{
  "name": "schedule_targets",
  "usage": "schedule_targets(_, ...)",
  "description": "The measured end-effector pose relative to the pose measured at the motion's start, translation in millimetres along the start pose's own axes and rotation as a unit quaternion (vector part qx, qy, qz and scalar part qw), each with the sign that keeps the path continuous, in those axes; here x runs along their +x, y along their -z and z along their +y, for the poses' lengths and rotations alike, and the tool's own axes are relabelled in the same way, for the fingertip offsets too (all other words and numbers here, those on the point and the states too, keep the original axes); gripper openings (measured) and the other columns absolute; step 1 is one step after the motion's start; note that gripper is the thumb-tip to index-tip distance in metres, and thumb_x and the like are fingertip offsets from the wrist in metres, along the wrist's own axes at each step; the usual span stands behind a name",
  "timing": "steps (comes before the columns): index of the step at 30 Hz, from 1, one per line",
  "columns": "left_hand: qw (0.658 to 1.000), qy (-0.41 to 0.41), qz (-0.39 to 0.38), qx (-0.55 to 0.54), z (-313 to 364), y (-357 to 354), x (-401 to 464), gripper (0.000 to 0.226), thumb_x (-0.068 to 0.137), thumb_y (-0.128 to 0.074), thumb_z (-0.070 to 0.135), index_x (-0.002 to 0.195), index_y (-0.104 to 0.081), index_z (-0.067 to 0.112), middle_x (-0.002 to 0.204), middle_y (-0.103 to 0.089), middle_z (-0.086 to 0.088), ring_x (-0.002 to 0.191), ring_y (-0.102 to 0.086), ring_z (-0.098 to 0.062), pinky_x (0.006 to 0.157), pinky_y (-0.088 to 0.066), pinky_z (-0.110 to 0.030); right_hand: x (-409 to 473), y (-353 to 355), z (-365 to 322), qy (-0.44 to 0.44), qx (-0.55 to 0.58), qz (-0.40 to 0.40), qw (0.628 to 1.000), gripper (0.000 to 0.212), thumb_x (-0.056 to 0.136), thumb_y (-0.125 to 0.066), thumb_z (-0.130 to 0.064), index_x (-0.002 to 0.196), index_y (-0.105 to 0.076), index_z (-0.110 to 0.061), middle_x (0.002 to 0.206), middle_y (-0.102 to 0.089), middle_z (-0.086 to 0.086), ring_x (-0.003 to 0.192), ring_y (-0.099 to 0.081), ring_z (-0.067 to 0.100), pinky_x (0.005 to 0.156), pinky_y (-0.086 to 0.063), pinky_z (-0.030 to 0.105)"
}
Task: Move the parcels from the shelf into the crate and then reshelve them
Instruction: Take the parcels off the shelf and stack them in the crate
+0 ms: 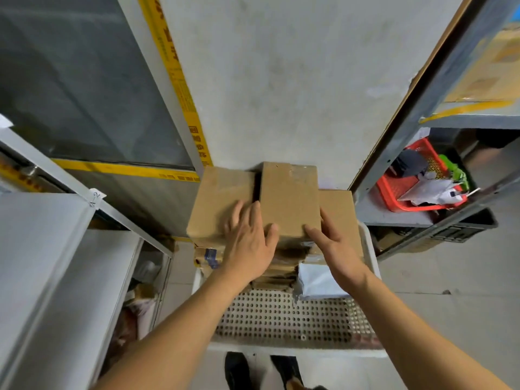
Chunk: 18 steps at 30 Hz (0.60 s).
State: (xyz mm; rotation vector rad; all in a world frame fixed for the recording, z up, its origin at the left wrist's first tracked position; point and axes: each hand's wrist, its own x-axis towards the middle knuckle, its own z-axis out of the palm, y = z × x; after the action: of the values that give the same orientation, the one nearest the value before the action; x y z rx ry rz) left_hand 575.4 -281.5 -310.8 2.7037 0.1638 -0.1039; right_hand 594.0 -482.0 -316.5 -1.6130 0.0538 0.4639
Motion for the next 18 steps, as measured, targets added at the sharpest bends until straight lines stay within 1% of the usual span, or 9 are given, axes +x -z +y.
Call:
schedule_targets(2,1.0,-0.008,0.011,0.0,-2.1,-2.8,-2.5,0.075,0.108,-0.03,0.055,0.166,-0.018,0.008,0.172,-0.027,-0.007,0.16,-0.004,-0.021,0.128,-0.008,-0.045,1.1,1.7,0.2,0.005,-0.006,-0.004,1.0,0.057,0.107,-0.061,-0.022,0.16,-0.041,-0.033,0.145,-0.064,-0.013,0.135,-0.059,0.006,0.112,-0.044,0.028)
schedule_targets(6,0.999,-0.003,0.015,-0.039,-1.2,-2.3,-2.9,0.074,0.108,-0.036,0.053,0.166,-0.017,0.012,0.174,-0.017,-0.005,0.16,-0.007,-0.02,0.131,-0.009,-0.045,5.4,7.2,0.7,0.006,-0.034,-0.001,0.999,0.066,0.102,-0.069,-0.03,0.161,-0.038,-0.033,0.145,-0.064,-0.009,0.13,-0.063,0.009,0.112,-0.05,0.038)
schedule_targets(8,0.998,-0.001,0.007,-0.067,-2.0,1.9,-3.4,0.072,0.108,-0.04,0.051,0.166,-0.019,0.014,0.173,-0.019,-0.004,0.159,-0.009,-0.02,0.131,-0.012,-0.044,4.2,5.6,-8.3,0.012,-0.084,0.015,0.996,0.07,0.101,-0.07,-0.03,0.162,-0.035,-0.03,0.15,-0.059,-0.004,0.126,-0.064,0.008,0.106,-0.054,0.033)
schedule_targets(10,0.996,-0.005,0.007,-0.09,-3.2,9.2,-5.5,0.067,0.109,-0.044,0.047,0.164,-0.025,0.015,0.17,-0.026,-0.003,0.158,-0.014,-0.018,0.13,-0.014,-0.039,1.9,1.7,-19.9,0.039,-0.193,0.049,0.979,0.072,0.101,-0.07,-0.031,0.163,-0.033,-0.026,0.159,-0.05,0.0,0.135,-0.055,0.013,0.111,-0.047,0.031)
schedule_targets(12,0.994,-0.009,0.029,-0.103,-6.0,19.6,-10.7,0.06,0.109,-0.046,0.044,0.161,-0.034,0.016,0.166,-0.035,-0.001,0.156,-0.023,-0.018,0.128,-0.02,-0.036,-0.3,-4.7,-33.9,0.121,-0.319,0.077,0.937,0.07,0.101,-0.069,-0.03,0.162,-0.036,-0.021,0.162,-0.044,0.0,0.145,-0.043,0.017,0.117,-0.034,0.03)
schedule_targets(13,0.994,-0.007,0.045,-0.101,-8.7,26.1,-14.6,0.057,0.109,-0.046,0.043,0.159,-0.038,0.017,0.163,-0.039,-0.001,0.154,-0.028,-0.019,0.127,-0.024,-0.036,0.3,-9.1,-41.6,0.165,-0.35,0.073,0.919,0.067,0.1,-0.069,-0.028,0.16,-0.039,-0.02,0.161,-0.044,0.0,0.146,-0.041,0.017,0.119,-0.032,0.03)
schedule_targets(14,0.993,-0.004,0.062,-0.098,-12.5,33.7,-19.3,0.055,0.109,-0.047,0.043,0.157,-0.042,0.018,0.161,-0.043,0.0,0.152,-0.032,-0.019,0.126,-0.027,-0.036,1.9,-14.7,-48.8,0.194,-0.36,0.056,0.911,0.064,0.1,-0.068,-0.026,0.158,-0.041,-0.02,0.16,-0.045,-0.001,0.145,-0.041,0.016,0.12,-0.033,0.032)
schedule_targets(16,0.99,0.009,0.101,-0.095,-23.8,49.8,-31.7,0.051,0.108,-0.05,0.042,0.154,-0.048,0.019,0.157,-0.049,0.001,0.148,-0.037,-0.018,0.122,-0.028,-0.033,5.4,-31.9,-61.8,0.214,-0.349,0.004,0.913,0.059,0.101,-0.066,-0.024,0.156,-0.044,-0.025,0.156,-0.05,-0.005,0.142,-0.046,0.014,0.119,-0.04,0.038)
schedule_targets(18,0.984,0.031,0.147,-0.091,-40.2,68.7,-49.3,0.048,0.107,-0.054,0.04,0.15,-0.053,0.018,0.153,-0.053,0.0,0.145,-0.041,-0.018,0.12,-0.031,-0.033,9.0,-57.3,-74.3,0.216,-0.339,-0.042,0.915,0.055,0.102,-0.065,-0.026,0.154,-0.046,-0.03,0.154,-0.053,-0.009,0.139,-0.051,0.014,0.115,-0.045,0.041)
